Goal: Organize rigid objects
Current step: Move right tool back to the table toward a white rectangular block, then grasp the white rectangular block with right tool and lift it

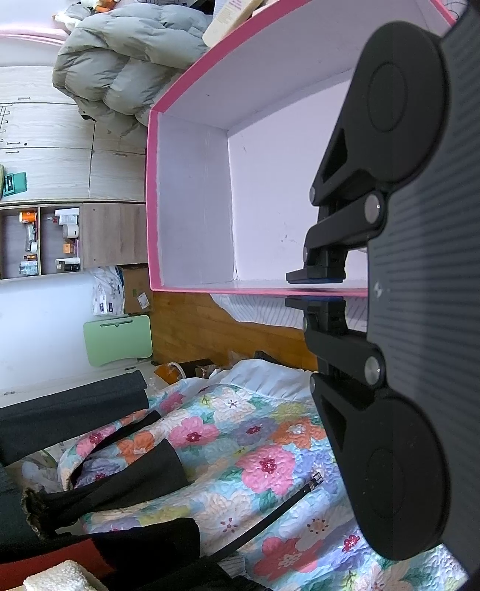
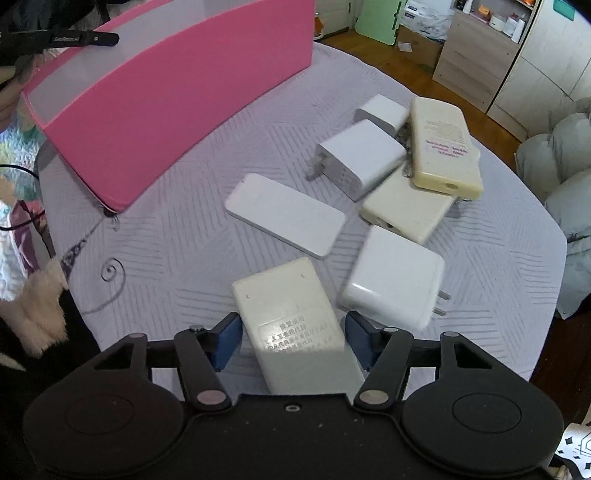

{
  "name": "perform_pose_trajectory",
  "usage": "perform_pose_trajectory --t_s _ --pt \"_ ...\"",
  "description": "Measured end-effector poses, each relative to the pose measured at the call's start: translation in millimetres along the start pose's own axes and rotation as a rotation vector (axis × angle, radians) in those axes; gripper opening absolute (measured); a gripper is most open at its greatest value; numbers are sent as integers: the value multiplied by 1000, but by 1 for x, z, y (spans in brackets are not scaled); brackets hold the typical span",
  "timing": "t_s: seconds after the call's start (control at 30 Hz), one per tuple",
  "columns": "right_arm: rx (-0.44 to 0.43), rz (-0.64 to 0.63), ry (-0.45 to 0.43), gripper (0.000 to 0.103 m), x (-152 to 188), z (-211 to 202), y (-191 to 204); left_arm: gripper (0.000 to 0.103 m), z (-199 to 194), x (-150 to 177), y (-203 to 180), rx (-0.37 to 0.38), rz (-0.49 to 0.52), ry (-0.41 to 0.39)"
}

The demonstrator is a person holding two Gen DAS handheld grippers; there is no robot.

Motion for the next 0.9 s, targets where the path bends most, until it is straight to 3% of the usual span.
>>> perform_pose_trajectory --t_s 0.13,0.23,0.4,0.67,0.9 --pt "-39 -35 0 66 -4 2 17 5 0 -1 0 1 0 0" --pt "-16 -97 -1 64 -11 9 28 5 0 -1 0 6 -6 -1" --pt "-22 -92 -20 60 -21 11 26 5 0 -2 3 9 -11 -2" --pt "21 -8 -226 59 -34 -46 29 5 -1 -2 3 10 -12 -3" --pt "51 2 -343 59 -46 -87 35 5 -1 -2 3 8 -9 -6"
Point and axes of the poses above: each gripper's, at about its wrist camera, not at the fingertips, and z roughly the way its jaws point, y to its left, x to its underside, the point moved 1 cm from there along z, roughly the way its jaws point
